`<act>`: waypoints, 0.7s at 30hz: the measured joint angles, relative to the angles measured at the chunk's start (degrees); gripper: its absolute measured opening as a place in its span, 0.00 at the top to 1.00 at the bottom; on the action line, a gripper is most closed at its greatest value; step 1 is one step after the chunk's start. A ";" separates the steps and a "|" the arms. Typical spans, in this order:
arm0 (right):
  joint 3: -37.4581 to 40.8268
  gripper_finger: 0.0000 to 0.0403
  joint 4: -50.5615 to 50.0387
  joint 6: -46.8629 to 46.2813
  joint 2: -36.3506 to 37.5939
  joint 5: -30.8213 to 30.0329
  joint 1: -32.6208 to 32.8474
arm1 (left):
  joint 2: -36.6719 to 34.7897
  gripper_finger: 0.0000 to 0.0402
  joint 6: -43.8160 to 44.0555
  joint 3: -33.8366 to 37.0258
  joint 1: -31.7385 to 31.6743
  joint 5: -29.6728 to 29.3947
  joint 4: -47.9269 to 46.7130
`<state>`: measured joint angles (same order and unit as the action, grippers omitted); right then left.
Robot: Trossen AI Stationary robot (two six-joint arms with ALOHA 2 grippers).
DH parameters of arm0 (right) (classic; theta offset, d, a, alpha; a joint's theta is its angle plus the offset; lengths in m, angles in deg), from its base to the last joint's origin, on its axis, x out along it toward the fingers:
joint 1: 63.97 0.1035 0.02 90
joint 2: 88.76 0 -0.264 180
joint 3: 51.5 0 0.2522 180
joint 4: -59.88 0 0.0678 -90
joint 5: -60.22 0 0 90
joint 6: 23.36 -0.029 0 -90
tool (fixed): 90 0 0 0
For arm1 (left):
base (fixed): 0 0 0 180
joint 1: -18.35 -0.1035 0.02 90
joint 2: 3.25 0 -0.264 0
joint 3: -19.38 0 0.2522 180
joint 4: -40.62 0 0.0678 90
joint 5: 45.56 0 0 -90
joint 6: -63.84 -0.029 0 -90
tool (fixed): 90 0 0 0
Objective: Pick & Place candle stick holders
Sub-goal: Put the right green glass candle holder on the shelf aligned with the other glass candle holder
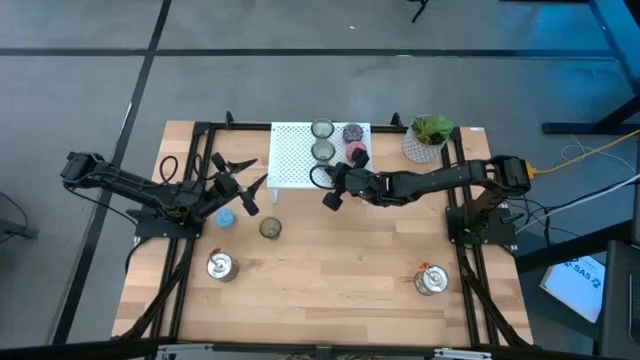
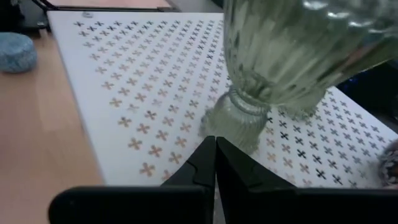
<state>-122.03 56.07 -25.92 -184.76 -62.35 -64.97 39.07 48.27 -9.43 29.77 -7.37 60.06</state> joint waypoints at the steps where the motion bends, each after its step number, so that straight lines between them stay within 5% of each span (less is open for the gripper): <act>1: 0.00 0.97 0.43 0.17 0.00 0.05 -0.10 | 0.00 0.43 -0.02 0.00 0.00 0.00 -0.05; 21: 0.00 0.97 0.61 1.93 0.00 -0.44 -0.04 | 0.00 0.43 0.26 0.00 0.18 0.23 -0.36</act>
<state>-122.03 56.68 -23.99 -184.76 -62.79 -65.00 39.07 48.53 -9.43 29.95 -7.15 59.70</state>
